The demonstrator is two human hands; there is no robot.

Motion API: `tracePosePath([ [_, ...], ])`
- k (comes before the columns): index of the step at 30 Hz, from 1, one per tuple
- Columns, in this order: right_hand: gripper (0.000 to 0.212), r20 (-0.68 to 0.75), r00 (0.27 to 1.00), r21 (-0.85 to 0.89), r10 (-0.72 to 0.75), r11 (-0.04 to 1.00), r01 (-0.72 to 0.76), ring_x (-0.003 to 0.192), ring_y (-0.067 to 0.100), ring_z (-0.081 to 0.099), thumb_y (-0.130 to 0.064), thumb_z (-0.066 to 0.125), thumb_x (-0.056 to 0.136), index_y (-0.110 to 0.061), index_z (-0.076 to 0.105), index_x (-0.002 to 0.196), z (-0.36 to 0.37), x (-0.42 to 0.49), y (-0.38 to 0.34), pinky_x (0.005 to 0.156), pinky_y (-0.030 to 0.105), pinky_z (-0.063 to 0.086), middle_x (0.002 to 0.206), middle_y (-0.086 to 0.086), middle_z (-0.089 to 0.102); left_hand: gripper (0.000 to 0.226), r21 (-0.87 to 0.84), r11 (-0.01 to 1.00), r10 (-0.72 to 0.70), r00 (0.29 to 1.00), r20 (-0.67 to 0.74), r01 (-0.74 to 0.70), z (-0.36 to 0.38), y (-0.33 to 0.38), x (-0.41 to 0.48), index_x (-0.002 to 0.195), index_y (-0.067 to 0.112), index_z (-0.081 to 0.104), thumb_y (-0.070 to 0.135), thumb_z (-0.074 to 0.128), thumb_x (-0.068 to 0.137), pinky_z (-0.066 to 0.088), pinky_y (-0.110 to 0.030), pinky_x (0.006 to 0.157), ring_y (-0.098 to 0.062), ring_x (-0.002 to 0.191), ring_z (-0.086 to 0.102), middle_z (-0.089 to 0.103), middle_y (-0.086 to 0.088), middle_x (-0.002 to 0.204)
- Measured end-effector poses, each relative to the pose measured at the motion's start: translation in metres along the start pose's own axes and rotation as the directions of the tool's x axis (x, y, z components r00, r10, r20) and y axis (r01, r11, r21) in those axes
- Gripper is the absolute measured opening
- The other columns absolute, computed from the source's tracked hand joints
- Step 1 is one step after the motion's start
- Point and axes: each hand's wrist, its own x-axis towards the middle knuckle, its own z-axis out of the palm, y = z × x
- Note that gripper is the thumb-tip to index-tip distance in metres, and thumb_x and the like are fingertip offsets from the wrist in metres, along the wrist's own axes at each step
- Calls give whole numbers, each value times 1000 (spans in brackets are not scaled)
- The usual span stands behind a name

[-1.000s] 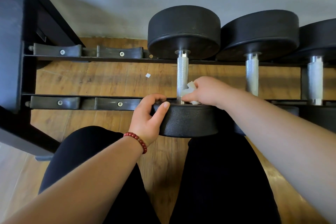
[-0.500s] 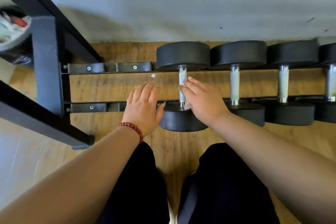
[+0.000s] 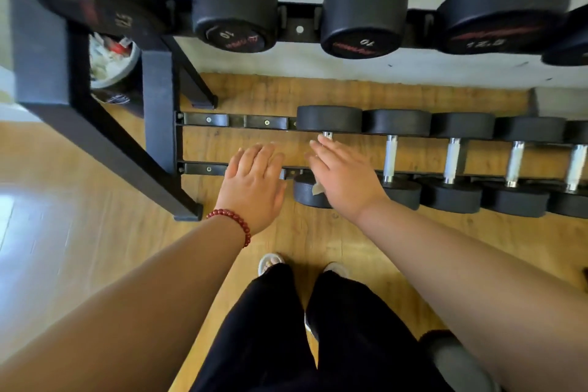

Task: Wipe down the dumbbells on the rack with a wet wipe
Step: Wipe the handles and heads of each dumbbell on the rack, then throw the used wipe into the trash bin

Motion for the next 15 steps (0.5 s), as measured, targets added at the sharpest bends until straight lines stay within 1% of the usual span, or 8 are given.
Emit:
tracePosePath([
  [3,51,-3,999,11,-51,999,51,117,39,60,1,87,61,3,69,108,-25,7,-17,97,48,44,122,21,65,53,27,999,-27,1000,-12,28,-30,-1,-15,132,8,54,31,64,85,32,-50,111,-34,128,48,54,-13,137],
  [5,51,-33,995,7,-89,996,90,116,40,60,0,87,61,3,69,108,-38,10,-27,97,48,41,122,22,64,54,48,997,-53,999,-8,54,-45,-2,-25,134,9,52,32,61,86,29,-49,112,-34,130,46,52,-13,140],
  [7,51,-55,991,0,-125,992,125,116,40,60,1,88,60,3,70,108,-47,14,-37,96,50,45,122,21,65,56,60,994,-96,995,-17,96,-56,-3,-36,136,9,52,34,60,87,26,-49,114,-34,132,44,50,-12,142],
  [9,48,-61,984,8,-170,985,171,115,40,61,3,87,61,3,70,106,-52,16,-47,91,51,50,121,21,65,57,74,987,-144,989,-27,146,-63,-2,-51,136,10,52,35,62,86,25,-48,114,-33,132,44,50,-12,142],
  [10,45,-67,979,9,-192,981,193,116,40,61,3,85,63,3,70,105,-53,16,-52,90,52,51,122,21,65,58,77,982,-169,985,-38,171,-66,-2,-59,136,10,52,35,65,85,25,-48,114,-34,132,45,51,-12,141],
  [12,43,-71,969,11,-236,971,238,118,39,60,5,79,69,2,69,111,-55,17,-64,91,52,50,124,21,64,60,70,967,-242,968,-69,246,-71,-4,-76,137,10,52,34,67,84,23,-47,114,-34,132,45,51,-11,142],
  [15,48,-72,954,11,-292,956,293,120,38,58,7,77,71,2,66,117,-60,19,-84,93,51,49,126,20,63,60,51,938,-338,938,-80,343,-78,-8,-103,145,13,42,37,56,92,13,-46,118,-30,140,33,40,-8,151],
])
